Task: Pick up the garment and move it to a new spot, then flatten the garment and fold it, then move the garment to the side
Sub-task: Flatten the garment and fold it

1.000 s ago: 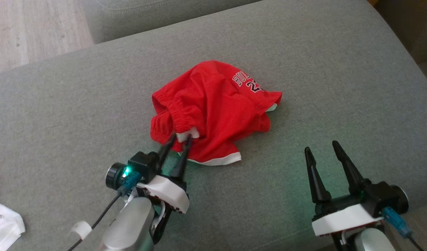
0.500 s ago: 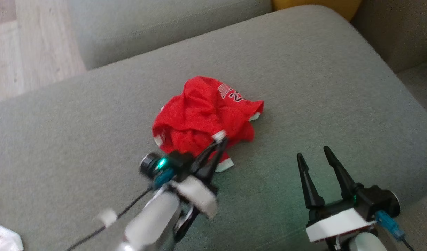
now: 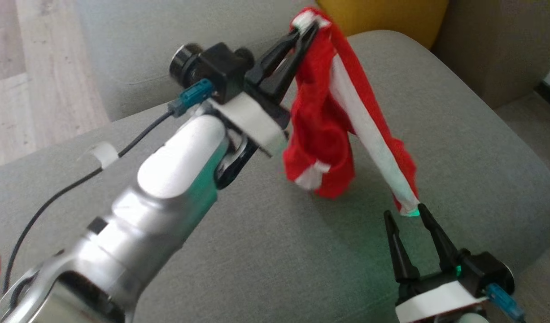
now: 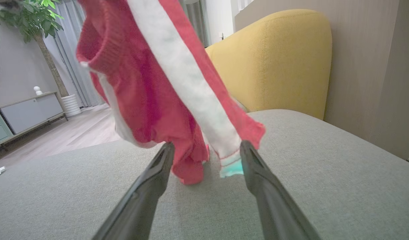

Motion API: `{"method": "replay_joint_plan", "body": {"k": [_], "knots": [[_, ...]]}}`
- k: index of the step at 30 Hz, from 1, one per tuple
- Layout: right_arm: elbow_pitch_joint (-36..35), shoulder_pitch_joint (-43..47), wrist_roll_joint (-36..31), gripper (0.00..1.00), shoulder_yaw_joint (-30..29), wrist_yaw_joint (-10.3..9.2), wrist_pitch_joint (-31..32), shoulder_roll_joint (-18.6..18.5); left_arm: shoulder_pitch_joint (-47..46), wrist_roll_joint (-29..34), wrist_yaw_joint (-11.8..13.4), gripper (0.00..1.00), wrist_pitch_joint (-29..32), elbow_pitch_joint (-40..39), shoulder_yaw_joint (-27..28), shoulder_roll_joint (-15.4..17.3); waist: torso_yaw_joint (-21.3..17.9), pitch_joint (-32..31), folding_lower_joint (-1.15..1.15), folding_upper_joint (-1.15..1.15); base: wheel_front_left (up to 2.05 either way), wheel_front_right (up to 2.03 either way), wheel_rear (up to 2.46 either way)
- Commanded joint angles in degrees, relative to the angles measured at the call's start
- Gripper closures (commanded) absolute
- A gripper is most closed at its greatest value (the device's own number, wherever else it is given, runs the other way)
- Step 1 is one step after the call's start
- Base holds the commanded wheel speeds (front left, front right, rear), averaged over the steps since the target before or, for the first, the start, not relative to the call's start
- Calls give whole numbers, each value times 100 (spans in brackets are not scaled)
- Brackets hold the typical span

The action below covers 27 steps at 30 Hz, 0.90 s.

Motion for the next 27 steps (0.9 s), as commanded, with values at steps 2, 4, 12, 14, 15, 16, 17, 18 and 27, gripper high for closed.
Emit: {"method": "replay_joint_plan", "body": {"k": [2,4,12,14,15,16,17,18,27], "knots": [[-221,-81,11,0,76,-4,-62,-27,184,-157,11,100,57,-12,9,357,136,-12,1,0,0,0,0],[-232,-61,19,0,34,-4,-62,-27,586,-266,11,100,11,74,-54,521,248,31,1,0,0,0,0],[134,-18,-100,0,-134,-4,-62,-27,1569,-389,10,100,-257,352,-130,909,817,377,1,0,0,0,0],[414,-75,-167,0,-168,-4,-62,-27,1543,-410,10,100,-281,393,-148,905,929,438,1,0,0,0,0],[564,-110,-218,0,-203,-4,-62,-27,1511,-409,10,100,-289,400,-173,896,981,456,1,0,0,0,0],[736,-145,-266,0,-250,-4,-62,-27,1479,-415,10,100,-295,408,-195,883,1026,469,1,0,0,0,0],[924,-188,-309,0,-281,-4,-62,-27,1451,-425,10,100,-300,419,-220,873,1064,479,1,0,0,0,0],[1085,-240,-326,0,-295,-4,-62,-27,1423,-434,10,100,-304,433,-247,860,1099,485,1,0,0,0,0],[2375,-773,-323,0,-269,-4,-62,-27,1294,-521,10,100,-316,464,-384,830,1205,477,1,0,0,0,0]]}}
